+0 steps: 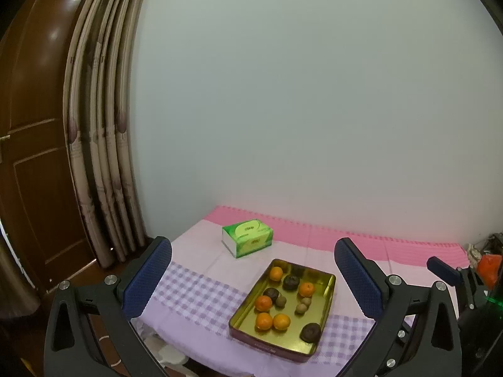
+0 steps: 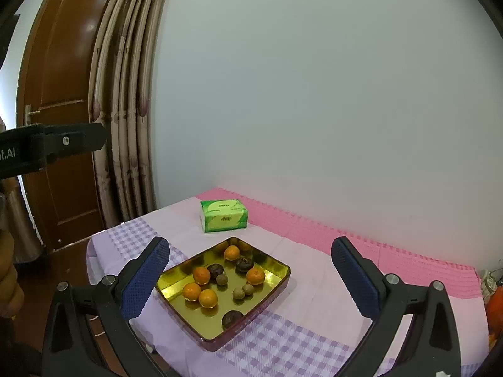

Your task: Organize fruits

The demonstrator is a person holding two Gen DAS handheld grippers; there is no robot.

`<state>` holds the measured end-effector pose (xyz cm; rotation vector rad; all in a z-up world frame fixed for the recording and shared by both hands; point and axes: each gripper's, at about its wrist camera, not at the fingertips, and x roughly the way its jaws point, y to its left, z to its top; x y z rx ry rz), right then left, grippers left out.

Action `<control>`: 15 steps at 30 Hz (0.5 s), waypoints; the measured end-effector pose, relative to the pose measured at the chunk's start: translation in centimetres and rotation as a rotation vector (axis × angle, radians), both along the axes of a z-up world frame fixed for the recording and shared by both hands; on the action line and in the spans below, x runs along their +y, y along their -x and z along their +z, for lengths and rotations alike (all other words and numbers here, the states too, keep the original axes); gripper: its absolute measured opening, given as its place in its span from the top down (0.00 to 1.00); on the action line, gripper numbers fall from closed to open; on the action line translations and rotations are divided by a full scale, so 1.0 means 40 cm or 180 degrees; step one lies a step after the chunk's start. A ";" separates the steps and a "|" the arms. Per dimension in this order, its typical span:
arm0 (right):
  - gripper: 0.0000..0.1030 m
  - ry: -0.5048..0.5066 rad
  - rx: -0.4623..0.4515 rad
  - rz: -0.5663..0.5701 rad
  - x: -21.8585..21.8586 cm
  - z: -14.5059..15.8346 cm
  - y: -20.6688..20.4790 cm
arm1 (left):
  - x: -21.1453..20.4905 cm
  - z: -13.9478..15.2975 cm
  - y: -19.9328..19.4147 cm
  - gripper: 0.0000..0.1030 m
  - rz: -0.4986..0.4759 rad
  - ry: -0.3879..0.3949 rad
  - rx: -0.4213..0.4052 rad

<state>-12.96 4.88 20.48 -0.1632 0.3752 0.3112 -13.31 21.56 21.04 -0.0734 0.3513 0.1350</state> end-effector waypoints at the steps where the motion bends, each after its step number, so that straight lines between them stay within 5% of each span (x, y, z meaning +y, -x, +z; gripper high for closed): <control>1: 0.01 0.0005 0.0007 0.0003 0.001 -0.001 0.000 | 0.001 -0.002 -0.002 0.00 -0.0001 0.0002 0.0012; 15: 0.01 0.0047 0.0107 0.0049 0.010 -0.018 -0.006 | 0.002 -0.024 -0.021 0.00 -0.0043 0.0023 0.0112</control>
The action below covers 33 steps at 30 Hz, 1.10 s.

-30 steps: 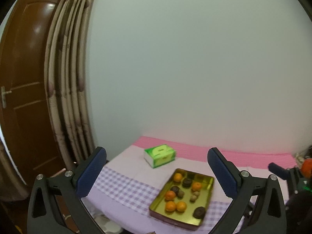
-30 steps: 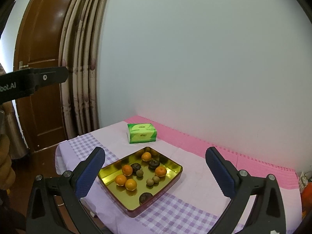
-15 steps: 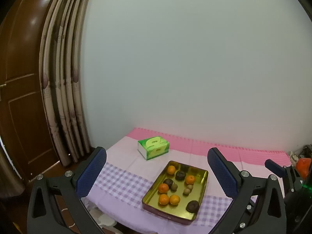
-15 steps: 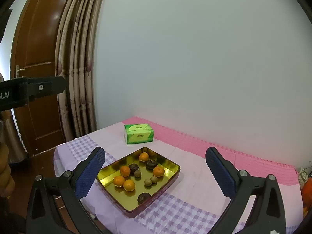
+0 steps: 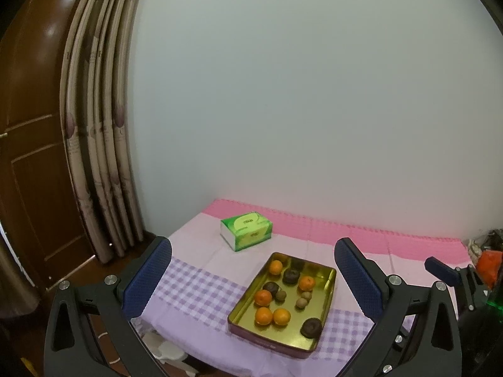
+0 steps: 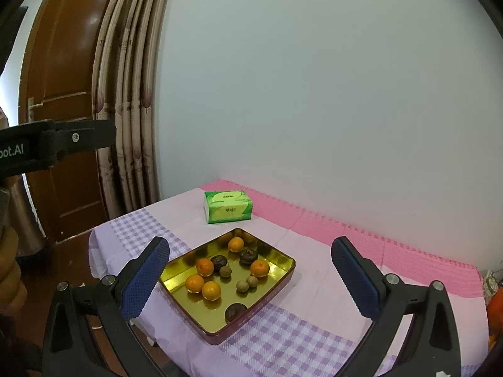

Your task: Organize fruits

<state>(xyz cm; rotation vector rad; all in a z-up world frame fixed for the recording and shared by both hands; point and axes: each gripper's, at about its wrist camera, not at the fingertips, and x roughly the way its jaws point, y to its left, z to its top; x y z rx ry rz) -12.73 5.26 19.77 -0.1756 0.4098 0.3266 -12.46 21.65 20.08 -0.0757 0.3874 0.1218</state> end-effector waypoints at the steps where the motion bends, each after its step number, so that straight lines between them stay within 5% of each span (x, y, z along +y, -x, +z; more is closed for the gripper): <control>1: 0.01 -0.0002 0.0007 -0.0003 -0.001 -0.002 0.000 | 0.003 -0.001 -0.002 0.00 -0.0003 0.0012 0.0017; 33: 0.01 -0.0038 0.0243 -0.0059 -0.028 -0.064 -0.030 | -0.014 -0.150 -0.105 0.00 -0.0047 -0.0022 0.0521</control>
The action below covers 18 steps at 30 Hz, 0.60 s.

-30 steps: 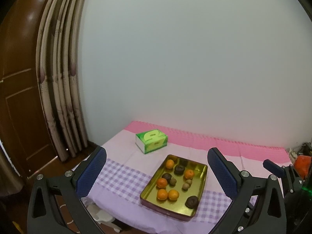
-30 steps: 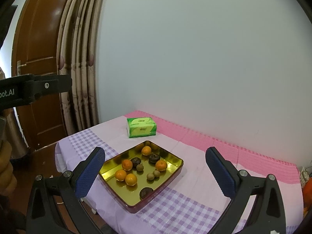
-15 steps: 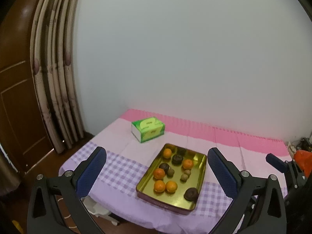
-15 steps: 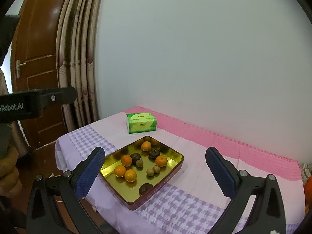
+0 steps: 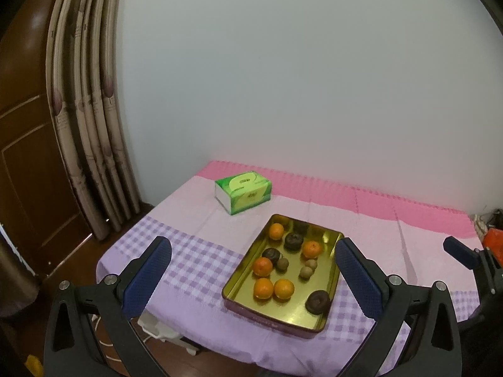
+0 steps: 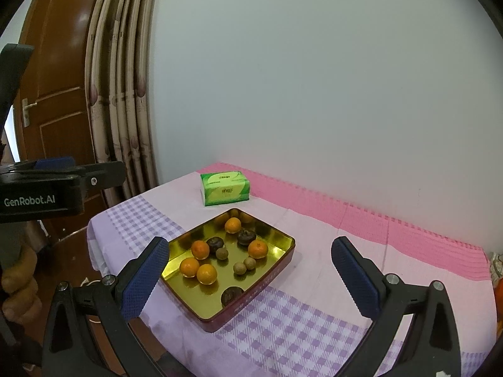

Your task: Organize fruits

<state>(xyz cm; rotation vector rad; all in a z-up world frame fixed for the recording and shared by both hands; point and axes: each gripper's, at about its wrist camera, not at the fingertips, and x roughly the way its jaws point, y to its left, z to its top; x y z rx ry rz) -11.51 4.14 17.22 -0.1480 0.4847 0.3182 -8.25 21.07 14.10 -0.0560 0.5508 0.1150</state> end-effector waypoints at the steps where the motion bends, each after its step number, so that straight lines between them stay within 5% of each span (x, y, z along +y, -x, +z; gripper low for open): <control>1: 0.01 0.0003 0.0007 -0.0001 -0.001 -0.003 -0.001 | -0.002 -0.006 -0.003 0.00 0.0000 -0.0009 0.0018; 6: 0.01 -0.0012 0.0095 -0.0034 -0.027 -0.027 -0.014 | -0.009 -0.039 -0.024 0.00 -0.0006 -0.0004 0.0123; 10: 0.01 0.0004 0.0220 -0.0105 -0.076 -0.063 -0.041 | -0.016 -0.065 -0.041 0.00 0.0270 -0.0209 0.0188; 18: 0.01 0.0143 0.0690 -0.0636 -0.329 -0.203 -0.175 | -0.045 -0.100 -0.083 0.00 0.0205 -0.0286 0.0403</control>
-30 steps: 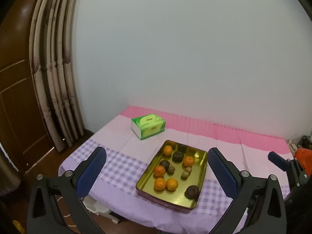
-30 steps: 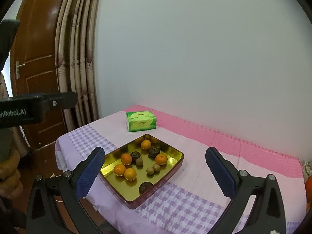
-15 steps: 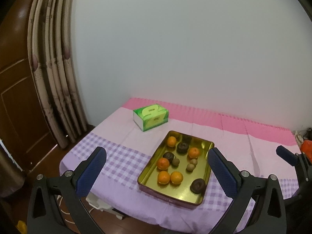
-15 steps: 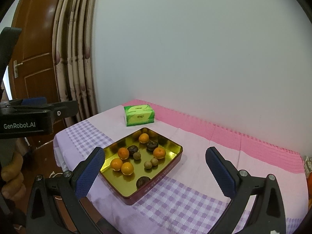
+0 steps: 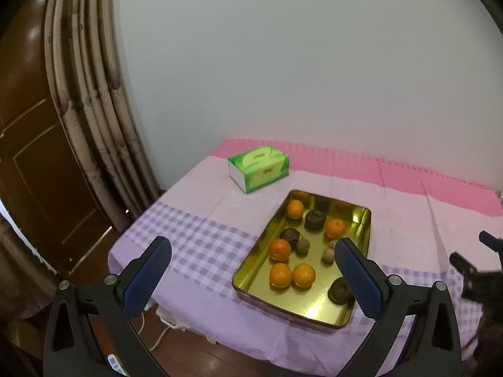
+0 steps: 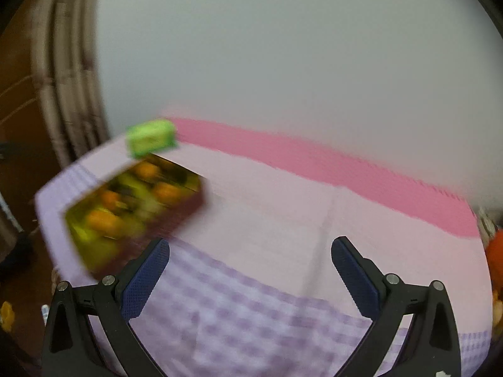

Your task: Organize fruits

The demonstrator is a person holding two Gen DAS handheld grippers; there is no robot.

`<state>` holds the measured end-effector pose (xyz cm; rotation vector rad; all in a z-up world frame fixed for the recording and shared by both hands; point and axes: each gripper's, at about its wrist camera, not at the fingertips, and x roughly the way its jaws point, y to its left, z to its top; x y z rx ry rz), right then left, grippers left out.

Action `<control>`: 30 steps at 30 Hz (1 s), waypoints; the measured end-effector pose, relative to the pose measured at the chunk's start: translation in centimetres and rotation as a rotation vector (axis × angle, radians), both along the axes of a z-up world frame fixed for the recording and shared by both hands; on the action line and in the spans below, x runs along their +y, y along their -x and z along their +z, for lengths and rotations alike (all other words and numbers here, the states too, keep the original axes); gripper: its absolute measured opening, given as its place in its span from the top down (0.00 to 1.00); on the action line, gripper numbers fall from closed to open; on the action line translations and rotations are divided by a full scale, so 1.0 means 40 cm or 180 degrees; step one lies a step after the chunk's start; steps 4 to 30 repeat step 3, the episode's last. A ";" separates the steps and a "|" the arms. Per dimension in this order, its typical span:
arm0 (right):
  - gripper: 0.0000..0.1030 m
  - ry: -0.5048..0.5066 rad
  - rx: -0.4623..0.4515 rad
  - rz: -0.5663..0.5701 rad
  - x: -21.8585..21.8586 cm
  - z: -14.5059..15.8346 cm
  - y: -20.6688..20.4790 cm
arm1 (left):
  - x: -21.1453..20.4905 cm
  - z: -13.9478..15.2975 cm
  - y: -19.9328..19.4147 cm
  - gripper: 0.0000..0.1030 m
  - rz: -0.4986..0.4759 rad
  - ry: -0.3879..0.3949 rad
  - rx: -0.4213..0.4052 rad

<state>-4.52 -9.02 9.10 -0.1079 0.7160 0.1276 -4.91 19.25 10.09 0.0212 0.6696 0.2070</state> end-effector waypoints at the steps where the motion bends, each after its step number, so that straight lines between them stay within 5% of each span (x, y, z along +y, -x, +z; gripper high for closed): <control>1: 0.01 0.0009 0.0076 -0.0054 -0.033 -0.020 -0.020 | -0.002 -0.004 -0.008 0.00 -0.0009 0.0024 0.0040; 3: 0.01 0.0130 0.0274 -0.0247 -0.111 -0.072 -0.069 | -0.011 -0.011 -0.025 0.00 -0.0019 0.0039 0.0135; 30: 0.01 0.0130 0.0274 -0.0247 -0.111 -0.072 -0.069 | -0.011 -0.011 -0.025 0.00 -0.0019 0.0039 0.0135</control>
